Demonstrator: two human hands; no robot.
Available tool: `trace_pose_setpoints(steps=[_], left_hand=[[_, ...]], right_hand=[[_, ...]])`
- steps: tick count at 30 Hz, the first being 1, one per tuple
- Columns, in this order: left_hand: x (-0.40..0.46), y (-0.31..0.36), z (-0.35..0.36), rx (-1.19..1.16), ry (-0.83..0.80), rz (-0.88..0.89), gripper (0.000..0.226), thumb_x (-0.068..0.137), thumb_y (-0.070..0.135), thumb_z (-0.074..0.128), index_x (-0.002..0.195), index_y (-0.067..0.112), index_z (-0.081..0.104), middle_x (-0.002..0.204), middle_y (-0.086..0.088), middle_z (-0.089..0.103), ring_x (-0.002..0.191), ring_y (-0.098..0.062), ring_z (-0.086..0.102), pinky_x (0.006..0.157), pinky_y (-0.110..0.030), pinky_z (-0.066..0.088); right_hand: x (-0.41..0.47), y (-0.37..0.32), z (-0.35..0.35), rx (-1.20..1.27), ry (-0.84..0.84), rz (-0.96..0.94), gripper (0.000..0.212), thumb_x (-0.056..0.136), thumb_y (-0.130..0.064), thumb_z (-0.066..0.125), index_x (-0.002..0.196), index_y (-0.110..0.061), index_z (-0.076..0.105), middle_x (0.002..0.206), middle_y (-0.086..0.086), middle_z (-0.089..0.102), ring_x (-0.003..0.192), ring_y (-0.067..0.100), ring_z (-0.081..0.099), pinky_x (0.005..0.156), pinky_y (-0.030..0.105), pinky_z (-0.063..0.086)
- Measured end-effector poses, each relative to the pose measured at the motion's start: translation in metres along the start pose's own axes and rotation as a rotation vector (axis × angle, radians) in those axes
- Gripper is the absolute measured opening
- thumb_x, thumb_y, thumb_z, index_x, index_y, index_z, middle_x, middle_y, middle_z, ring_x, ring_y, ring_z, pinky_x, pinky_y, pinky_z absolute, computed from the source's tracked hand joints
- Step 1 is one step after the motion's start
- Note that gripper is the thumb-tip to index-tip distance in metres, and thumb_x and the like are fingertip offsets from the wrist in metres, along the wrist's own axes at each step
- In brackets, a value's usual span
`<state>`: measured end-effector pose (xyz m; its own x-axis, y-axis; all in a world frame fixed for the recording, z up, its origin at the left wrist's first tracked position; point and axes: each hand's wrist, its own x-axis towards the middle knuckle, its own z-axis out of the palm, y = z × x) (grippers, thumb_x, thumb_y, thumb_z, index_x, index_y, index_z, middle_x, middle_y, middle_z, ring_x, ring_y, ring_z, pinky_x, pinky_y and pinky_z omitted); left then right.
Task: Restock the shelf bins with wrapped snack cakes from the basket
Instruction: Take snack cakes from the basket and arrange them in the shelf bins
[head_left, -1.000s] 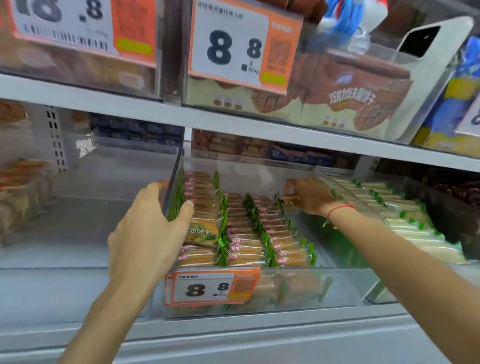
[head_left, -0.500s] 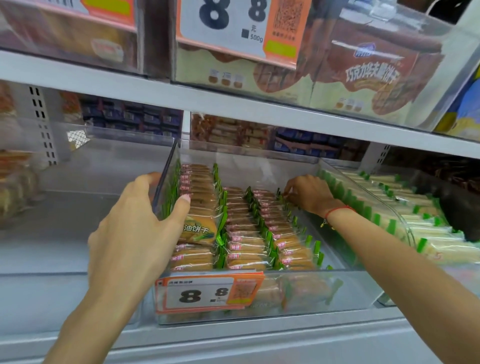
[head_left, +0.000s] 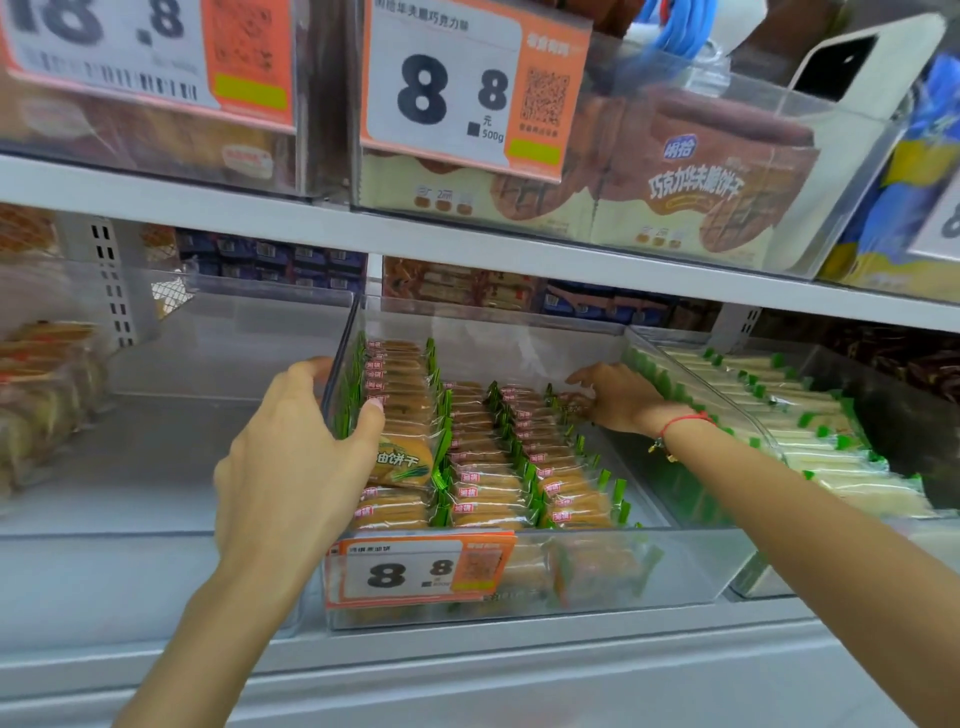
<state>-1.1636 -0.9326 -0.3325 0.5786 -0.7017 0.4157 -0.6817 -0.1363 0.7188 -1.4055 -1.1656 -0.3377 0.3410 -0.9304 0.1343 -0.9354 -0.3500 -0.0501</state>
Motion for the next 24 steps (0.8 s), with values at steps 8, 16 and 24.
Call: trace_pose_setpoints(steps=[8,16,24], left_hand=[[-0.005,-0.003,-0.002,-0.128,0.024,0.141,0.044,0.087,0.028,0.064,0.127,0.021,0.047,0.125,0.003,0.050,0.113,-0.022,0.052,0.082,-0.035,0.039],[-0.076,-0.016,-0.036,-0.301,0.125,0.524,0.020,0.080,0.016,0.065,0.100,0.020,0.061,0.097,0.013,0.054,0.089,-0.011,0.051,0.078,-0.024,0.042],[-0.169,-0.113,-0.024,0.099,-0.541,0.227,0.019,0.091,0.029,0.058,0.104,0.043,0.057,0.104,0.026,0.054,0.098,0.000,0.055,0.080,-0.027,0.047]], right_hand=[[-0.105,-0.049,-0.052,0.308,0.090,-0.189,0.027,0.086,-0.021,0.068,0.113,-0.019,0.066,0.103,0.001,0.068,0.092,0.016,0.064,0.085,0.034,0.052],[-0.223,-0.103,-0.047,0.255,0.121,-0.448,0.013,0.085,-0.028,0.066,0.097,-0.032,0.060,0.078,-0.016,0.055,0.072,0.006,0.052,0.067,0.032,0.046],[-0.277,-0.117,0.074,0.000,-0.338,-0.488,0.027,0.096,-0.030,0.049,0.122,-0.024,0.056,0.114,-0.003,0.061,0.106,0.019,0.056,0.075,0.030,0.036]])
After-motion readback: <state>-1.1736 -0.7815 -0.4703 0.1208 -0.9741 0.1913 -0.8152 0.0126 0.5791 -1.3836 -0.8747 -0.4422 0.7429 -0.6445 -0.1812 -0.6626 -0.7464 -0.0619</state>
